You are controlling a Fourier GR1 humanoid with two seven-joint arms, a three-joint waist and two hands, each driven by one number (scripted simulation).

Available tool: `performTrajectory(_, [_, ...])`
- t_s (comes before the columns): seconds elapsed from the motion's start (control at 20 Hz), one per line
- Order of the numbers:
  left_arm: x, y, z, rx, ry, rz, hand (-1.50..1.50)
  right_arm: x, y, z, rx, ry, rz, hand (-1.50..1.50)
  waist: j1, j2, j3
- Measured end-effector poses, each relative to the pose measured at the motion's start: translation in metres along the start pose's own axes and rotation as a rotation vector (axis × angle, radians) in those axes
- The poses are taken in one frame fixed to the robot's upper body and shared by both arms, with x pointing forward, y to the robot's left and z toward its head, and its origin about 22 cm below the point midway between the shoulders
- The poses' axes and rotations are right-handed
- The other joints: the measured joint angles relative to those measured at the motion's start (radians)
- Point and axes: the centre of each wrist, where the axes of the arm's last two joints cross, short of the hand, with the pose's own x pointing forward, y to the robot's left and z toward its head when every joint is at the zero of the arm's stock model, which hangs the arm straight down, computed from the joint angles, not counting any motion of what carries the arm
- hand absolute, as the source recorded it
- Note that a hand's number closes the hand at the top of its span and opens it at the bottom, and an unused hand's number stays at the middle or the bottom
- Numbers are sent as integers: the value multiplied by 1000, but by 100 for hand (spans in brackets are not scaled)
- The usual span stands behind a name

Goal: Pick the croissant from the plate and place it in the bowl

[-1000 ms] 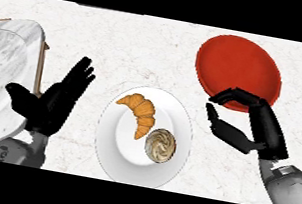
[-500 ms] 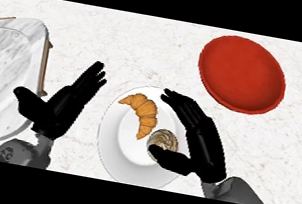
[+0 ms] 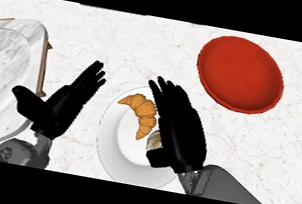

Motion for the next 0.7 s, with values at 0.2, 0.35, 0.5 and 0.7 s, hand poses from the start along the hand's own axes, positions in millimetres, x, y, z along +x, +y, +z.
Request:
performTrajectory(0.2, [5,1,-3,-16,0,2,0,42,-6,-8,103,112,66,-150,9,6,2])
performTrajectory(0.35, [5,-2,-9,-20,-6,5,0,64,-8,-13,159,156,77,-150,17,10,3])
performTrajectory(0.5, [4,-4,-9,-25,-5,1,0,70,-7,-23,199,196,87,-150,21,11,3])
performTrajectory(0.7, [3,-7,-7,-33,-5,-3,0,69,0,-35,244,256,106,-150,24,13,4])
